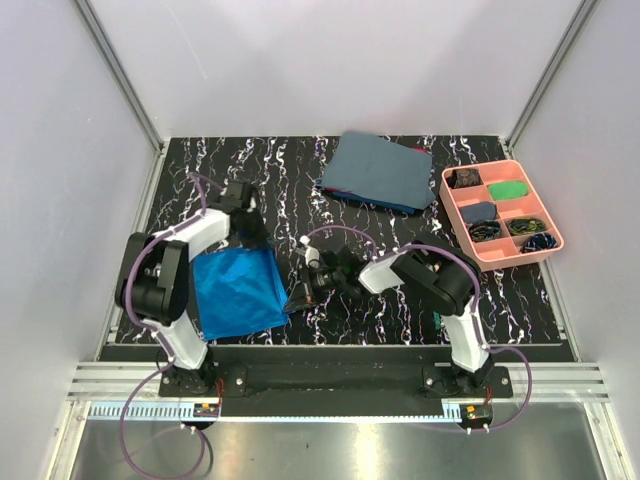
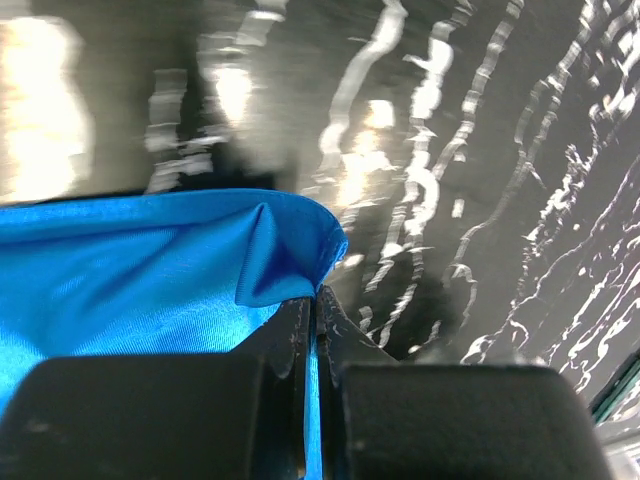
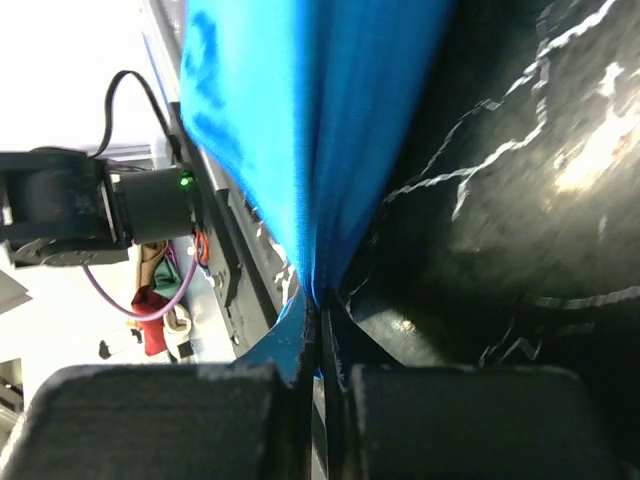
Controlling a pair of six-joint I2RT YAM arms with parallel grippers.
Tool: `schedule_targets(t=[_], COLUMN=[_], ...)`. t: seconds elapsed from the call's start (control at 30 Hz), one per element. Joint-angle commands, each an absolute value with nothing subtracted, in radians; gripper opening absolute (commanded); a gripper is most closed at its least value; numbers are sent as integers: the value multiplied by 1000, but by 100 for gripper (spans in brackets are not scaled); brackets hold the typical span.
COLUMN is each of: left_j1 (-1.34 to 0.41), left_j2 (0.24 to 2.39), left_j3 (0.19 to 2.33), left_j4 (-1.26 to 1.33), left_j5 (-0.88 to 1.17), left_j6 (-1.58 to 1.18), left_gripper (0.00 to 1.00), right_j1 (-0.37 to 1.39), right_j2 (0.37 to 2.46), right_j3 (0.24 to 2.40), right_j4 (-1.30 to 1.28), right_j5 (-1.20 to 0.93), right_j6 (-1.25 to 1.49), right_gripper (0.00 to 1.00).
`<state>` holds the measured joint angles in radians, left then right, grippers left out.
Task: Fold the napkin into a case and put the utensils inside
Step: Turn over the upper triangle folded napkin at the center of the board.
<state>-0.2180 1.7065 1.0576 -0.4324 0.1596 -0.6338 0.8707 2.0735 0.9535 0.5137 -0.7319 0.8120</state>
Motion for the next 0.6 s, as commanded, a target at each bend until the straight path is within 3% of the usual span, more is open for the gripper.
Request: schedule_targets(t=[0.0, 0.07, 0.13, 0.27, 0.3, 0.47, 0.53, 0.57], left_j1=[-267, -296, -317, -345, -345, -347, -350, -348], left_j2=[1764, 1801, 1830, 1844, 1841, 1793, 1767, 1753], left_j3=[1196, 1212, 1229, 1253, 1256, 1322, 1365, 1377], left_j4=[-167, -170, -170, -172, -170, -262, -311, -365], left_j5=[60, 70, 84, 119, 136, 268, 302, 307], left_j6=[-654, -652, -657, -649, -649, -603, -565, -554], left_gripper=[0, 0, 0, 11, 22, 53, 73, 73], right_j1=[894, 887, 874, 836, 822, 763, 746, 730], right_j2=[1993, 1985, 1956, 1888, 1858, 1773, 1734, 1727], right_j3=[856, 833, 804, 793, 781, 769, 778, 791], right_j4=[568, 549, 490, 266, 229, 57, 5, -33], right_j5=[-818, -795, -752, -649, -631, -586, -557, -554], right_j6=[816, 815, 804, 718, 706, 640, 618, 608], right_gripper=[0, 2, 11, 42, 45, 57, 61, 61])
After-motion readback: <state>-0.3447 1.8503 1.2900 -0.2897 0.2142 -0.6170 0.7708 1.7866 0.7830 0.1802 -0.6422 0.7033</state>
